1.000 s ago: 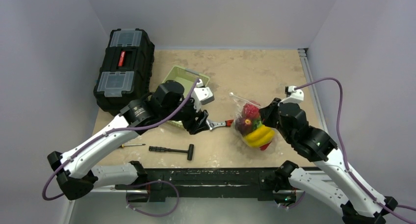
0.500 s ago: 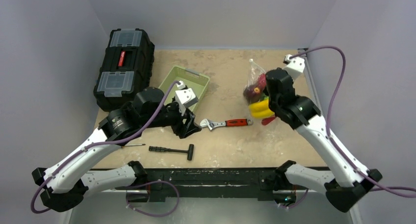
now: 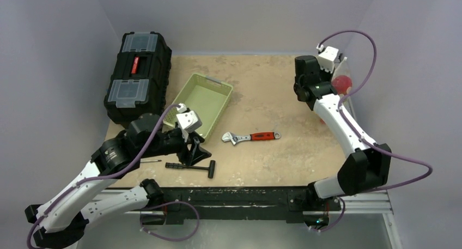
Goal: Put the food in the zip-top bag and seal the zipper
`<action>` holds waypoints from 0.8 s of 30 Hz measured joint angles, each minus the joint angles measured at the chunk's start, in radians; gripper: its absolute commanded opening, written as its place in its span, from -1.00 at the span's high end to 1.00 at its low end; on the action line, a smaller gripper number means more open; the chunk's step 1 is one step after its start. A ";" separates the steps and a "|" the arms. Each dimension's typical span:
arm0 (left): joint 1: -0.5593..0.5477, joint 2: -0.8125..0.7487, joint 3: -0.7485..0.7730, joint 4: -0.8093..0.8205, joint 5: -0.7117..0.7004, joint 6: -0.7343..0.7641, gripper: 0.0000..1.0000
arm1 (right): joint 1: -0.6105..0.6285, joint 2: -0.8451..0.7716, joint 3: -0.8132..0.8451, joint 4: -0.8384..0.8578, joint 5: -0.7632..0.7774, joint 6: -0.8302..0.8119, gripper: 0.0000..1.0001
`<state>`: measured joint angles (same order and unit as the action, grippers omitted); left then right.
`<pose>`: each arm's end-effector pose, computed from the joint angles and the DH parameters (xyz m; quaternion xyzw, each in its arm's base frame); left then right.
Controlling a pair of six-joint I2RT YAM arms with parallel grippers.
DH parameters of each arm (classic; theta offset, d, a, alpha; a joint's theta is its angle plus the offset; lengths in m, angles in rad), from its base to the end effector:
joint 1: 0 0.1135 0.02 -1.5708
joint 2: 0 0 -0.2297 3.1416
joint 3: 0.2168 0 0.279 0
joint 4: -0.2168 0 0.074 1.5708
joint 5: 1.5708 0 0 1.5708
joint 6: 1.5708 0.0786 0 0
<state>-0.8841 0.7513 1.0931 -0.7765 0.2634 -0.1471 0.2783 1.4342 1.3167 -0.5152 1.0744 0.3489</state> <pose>0.1266 -0.1867 0.3550 0.3669 0.7541 -0.3593 0.4094 0.3615 0.0314 0.3028 0.2582 0.7577 -0.3144 0.5102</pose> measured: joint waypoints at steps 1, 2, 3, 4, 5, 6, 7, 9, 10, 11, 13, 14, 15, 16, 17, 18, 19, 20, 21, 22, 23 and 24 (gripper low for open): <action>0.000 -0.014 -0.004 -0.003 -0.002 -0.001 -0.15 | 0.000 0.003 -0.014 0.042 0.013 -0.028 1.00; 0.000 -0.026 -0.008 -0.005 -0.003 -0.004 -0.15 | 0.000 0.010 -0.033 0.088 0.016 -0.057 1.00; 0.000 -0.039 -0.011 -0.008 -0.004 -0.010 -0.15 | 0.000 0.025 -0.045 0.121 0.011 -0.076 1.00; 0.000 -0.052 -0.015 -0.011 -0.006 -0.017 -0.15 | 0.002 0.050 -0.050 0.140 0.003 -0.084 1.00; 0.000 -0.065 -0.019 -0.011 -0.006 -0.022 -0.14 | 0.005 0.079 -0.050 0.152 -0.004 -0.085 1.00; 0.000 -0.082 -0.026 -0.012 -0.007 -0.029 -0.15 | 0.013 0.119 -0.049 0.164 -0.013 -0.083 1.00; 0.000 -0.097 -0.030 -0.014 -0.007 -0.037 -0.15 | 0.029 0.161 -0.049 0.172 -0.020 -0.080 1.00; 0.000 -0.122 -0.043 -0.015 -0.009 -0.055 -0.16 | 0.082 0.251 -0.049 0.187 -0.027 -0.080 1.00; 0.000 -0.134 -0.050 -0.018 -0.011 -0.064 -0.17 | 0.111 0.285 -0.048 0.192 -0.028 -0.078 1.00; 0.000 -0.148 -0.060 -0.018 -0.012 -0.079 -0.18 | 0.149 0.328 -0.042 0.190 -0.030 -0.069 1.00; 0.000 -0.166 -0.071 -0.024 -0.020 -0.099 -0.20 | 0.220 0.410 -0.015 0.170 -0.045 -0.041 1.00; 0.000 -0.175 -0.075 -0.031 -0.026 -0.109 -0.20 | 0.248 0.443 -0.001 0.160 -0.055 -0.028 1.00; 0.000 -0.183 -0.077 -0.037 -0.032 -0.121 -0.20 | 0.274 0.468 0.009 0.151 -0.078 -0.016 1.00; 0.000 -0.193 -0.077 -0.046 -0.038 -0.132 -0.20 | 0.293 0.483 0.013 0.143 -0.105 -0.008 1.00; 0.000 -0.206 -0.078 -0.054 -0.045 -0.143 -0.21 | 0.303 0.489 0.013 0.135 -0.133 0.000 0.92; 0.000 -0.219 -0.081 -0.058 -0.050 -0.152 -0.21 | 0.306 0.489 0.013 0.129 -0.157 0.003 0.64; 0.000 -0.239 -0.085 -0.061 -0.058 -0.161 -0.21 | 0.305 0.484 0.013 0.126 -0.187 0.006 0.45; 0.000 -0.259 -0.090 -0.066 -0.064 -0.172 -0.21 | 0.301 0.474 0.013 0.121 -0.220 0.011 0.45; 0.000 -0.274 -0.092 -0.072 -0.071 -0.179 -0.21 | 0.295 0.459 0.013 0.115 -0.257 0.011 -0.21; 0.000 -0.291 -0.093 -0.080 -0.080 -0.188 -0.21 | 0.290 0.441 0.012 0.110 -0.294 0.010 -0.84; 0.000 -0.304 -0.094 -0.084 -0.090 -0.196 -0.21 | 0.286 0.414 0.006 0.116 -0.337 0.009 -0.96; 0.000 -0.311 -0.094 -0.086 -0.098 -0.204 -0.21 | 0.282 0.380 -0.002 0.119 -0.378 0.002 -0.98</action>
<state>-0.8841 0.4404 0.9993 -0.8627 0.1654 -0.3511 0.5602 1.8141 1.3151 -0.3965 0.6960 0.3508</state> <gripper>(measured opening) 0.604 0.720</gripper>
